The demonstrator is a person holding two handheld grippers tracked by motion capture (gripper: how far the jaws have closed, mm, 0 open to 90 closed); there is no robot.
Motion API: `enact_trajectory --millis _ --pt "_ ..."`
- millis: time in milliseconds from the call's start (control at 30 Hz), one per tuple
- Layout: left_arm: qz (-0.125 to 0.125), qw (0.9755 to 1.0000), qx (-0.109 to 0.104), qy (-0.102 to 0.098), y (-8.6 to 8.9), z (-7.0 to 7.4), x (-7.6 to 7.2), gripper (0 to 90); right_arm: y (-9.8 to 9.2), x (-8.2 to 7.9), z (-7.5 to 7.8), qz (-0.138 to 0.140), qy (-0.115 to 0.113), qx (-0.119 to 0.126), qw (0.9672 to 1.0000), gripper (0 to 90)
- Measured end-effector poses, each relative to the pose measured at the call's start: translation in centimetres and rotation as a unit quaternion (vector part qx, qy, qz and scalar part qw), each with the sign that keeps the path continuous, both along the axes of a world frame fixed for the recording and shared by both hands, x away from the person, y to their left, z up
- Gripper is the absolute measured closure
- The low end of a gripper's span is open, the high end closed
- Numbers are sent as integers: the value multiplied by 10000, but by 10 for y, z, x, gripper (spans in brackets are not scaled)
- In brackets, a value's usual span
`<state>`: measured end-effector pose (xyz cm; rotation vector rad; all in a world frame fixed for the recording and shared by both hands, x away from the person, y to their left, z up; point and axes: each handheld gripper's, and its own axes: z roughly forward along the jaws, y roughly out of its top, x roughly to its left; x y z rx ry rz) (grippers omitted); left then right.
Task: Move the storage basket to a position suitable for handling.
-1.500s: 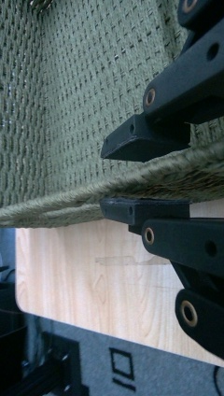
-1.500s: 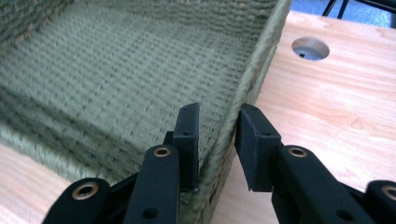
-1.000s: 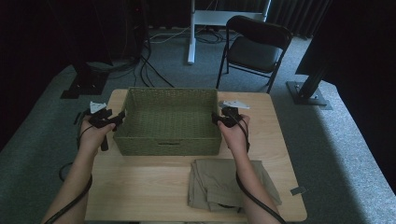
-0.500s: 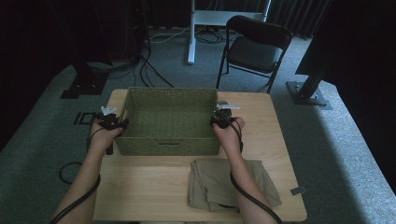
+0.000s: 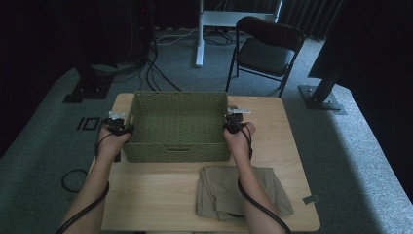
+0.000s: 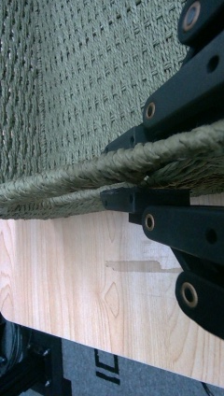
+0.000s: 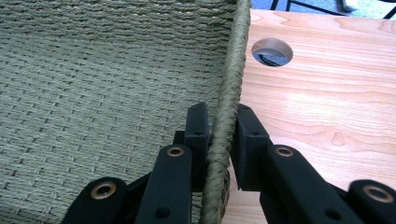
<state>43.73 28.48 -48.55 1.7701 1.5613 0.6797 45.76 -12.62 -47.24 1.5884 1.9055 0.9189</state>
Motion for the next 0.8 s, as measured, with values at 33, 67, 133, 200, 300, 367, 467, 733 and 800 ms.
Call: enact_trajectory --millis 33,67,133,200,300,367,467,733,800 --pt "-17 10000 9 -49 -2 -1 0 789 0 -1 0 -7 -23 -47 10000 785" --pt "-15 10000 1 -61 -2 -1 0 789 -1 -1 -1 -10 -51 -81 10000 785" --pt "-28 9999 -10 -102 -4 -1 0 789 -3 -2 -1 -40 -44 -4 10000 786" --pt "-25 9999 -13 -108 -5 -1 0 789 -4 -2 -1 -45 -59 -33 10000 786" --pt "-63 9999 3 -132 -9 -1 0 789 -8 -3 -1 -63 -68 -61 9999 787" --pt "-86 9999 -3 -134 -12 -1 1 789 -9 -3 -1 -67 -57 -47 10000 786" --pt "-102 9998 -9 -151 -16 -2 3 789 -16 -3 -1 -105 -66 -51 9999 787" --pt "-229 9996 36 -173 -31 -2 6 789 -29 -6 -1 -185 -67 -103 9998 788" --pt "-252 9995 54 -160 -34 -1 7 790 -29 -6 -1 -185 -67 -103 9998 788"
